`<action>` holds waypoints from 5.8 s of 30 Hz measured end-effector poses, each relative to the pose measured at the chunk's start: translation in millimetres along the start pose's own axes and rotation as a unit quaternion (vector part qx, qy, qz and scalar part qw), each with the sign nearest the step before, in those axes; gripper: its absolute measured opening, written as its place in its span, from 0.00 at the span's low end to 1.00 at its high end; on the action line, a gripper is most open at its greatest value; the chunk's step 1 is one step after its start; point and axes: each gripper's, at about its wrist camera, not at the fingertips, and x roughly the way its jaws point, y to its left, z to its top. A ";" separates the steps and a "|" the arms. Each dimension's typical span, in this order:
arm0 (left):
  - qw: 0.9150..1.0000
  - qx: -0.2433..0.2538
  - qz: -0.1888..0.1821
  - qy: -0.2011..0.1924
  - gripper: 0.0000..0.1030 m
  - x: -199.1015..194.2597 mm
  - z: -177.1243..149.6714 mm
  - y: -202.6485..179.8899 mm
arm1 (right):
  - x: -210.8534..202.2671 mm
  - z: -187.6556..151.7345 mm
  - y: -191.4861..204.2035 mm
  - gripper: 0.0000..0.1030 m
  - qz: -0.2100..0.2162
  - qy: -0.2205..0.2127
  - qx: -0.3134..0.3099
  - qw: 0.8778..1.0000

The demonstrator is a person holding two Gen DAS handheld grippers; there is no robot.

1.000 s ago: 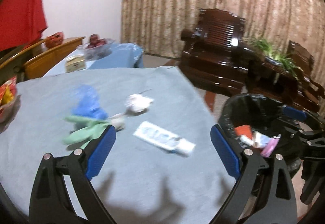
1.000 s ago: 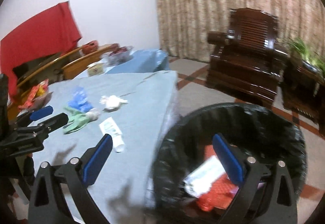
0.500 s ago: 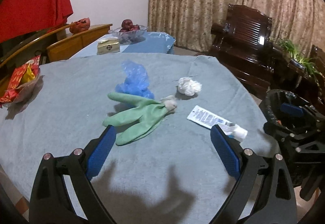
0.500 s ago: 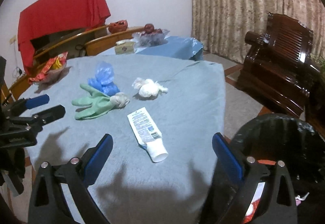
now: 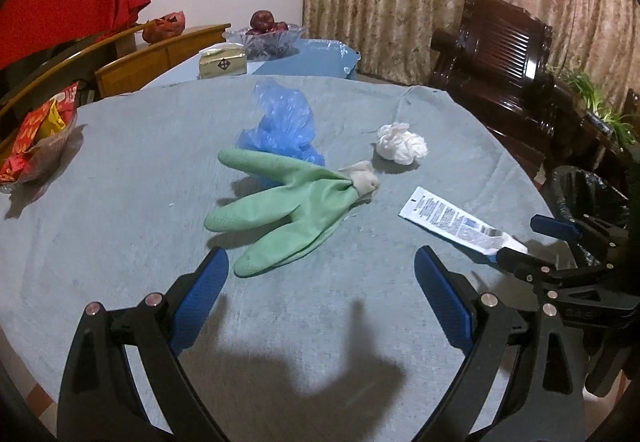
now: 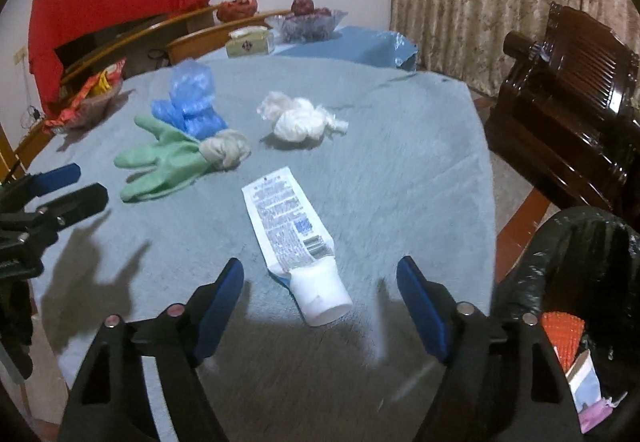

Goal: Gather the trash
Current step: 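Grasp the white tube by its cap with the right tool, then grasp the green rubber glove by its fingers with the left tool while the right holds the tube, then carry the glove and tube over the bin and open both tools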

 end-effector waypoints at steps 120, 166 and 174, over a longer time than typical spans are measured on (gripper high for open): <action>0.996 0.014 -0.083 0.005 0.11 -16.8 25.9 -71.2 | -76.9 3.8 -24.7 0.39 0.015 -0.026 0.083 0.996; 0.949 0.147 -0.277 -0.020 0.51 -18.9 38.2 -334.6 | -214.2 -98.6 -227.4 0.63 -0.180 -0.061 0.227 0.955; 0.957 0.137 -0.250 -0.052 0.82 -36.7 41.8 -306.1 | -226.4 -109.0 -218.7 0.94 -0.175 -0.094 0.237 0.951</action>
